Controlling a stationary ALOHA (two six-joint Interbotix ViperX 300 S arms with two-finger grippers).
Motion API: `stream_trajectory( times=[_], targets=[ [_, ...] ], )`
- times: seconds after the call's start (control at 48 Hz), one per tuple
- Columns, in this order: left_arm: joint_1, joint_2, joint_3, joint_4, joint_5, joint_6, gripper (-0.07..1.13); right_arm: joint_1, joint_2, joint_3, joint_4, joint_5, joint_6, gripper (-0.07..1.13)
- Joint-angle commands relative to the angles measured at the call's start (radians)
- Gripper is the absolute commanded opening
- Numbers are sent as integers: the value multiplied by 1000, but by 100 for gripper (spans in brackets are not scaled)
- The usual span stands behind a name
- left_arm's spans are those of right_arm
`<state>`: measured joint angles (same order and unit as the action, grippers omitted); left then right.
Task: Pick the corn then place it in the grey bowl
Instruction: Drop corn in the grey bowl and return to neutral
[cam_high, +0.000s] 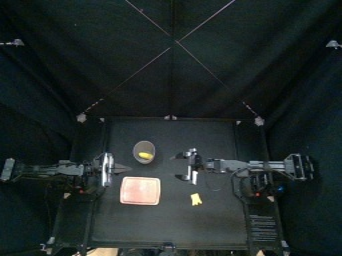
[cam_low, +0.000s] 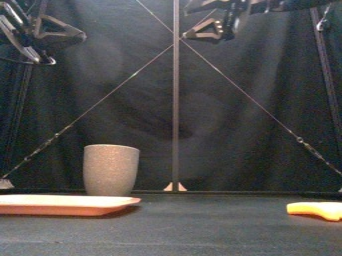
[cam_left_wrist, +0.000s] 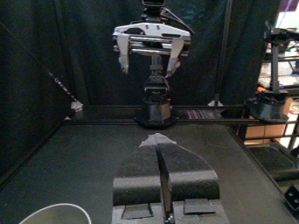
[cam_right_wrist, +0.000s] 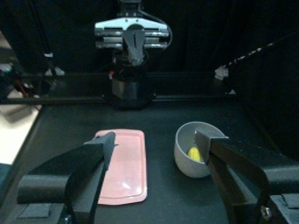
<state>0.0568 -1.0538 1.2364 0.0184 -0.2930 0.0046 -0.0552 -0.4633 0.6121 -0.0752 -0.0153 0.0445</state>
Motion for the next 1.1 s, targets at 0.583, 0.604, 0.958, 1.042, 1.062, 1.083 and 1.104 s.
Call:
stream_trajectory(
  times=[0.583,0.604,0.958,1.042,1.062,1.083,1.104],
  targets=[
    [9,0,-38,6,-11,0,-4,129,-434,442,29,-262,0,104],
    [9,-2,-38,5,-11,0,-4,129,-436,446,28,-262,0,104],
    [9,-2,-37,0,-11,0,-4,126,-443,463,28,-262,-2,104],
    [9,-2,-37,0,-11,0,-4,126,-443,463,28,-262,-2,104],
    [11,-2,-37,0,-11,0,-4,126,-445,463,28,-264,-2,104],
    [9,0,-37,0,-11,0,-4,126,-445,463,28,-262,-2,104],
    [9,-2,-38,0,-11,0,-4,126,-445,462,28,-262,-2,104]
  ],
)
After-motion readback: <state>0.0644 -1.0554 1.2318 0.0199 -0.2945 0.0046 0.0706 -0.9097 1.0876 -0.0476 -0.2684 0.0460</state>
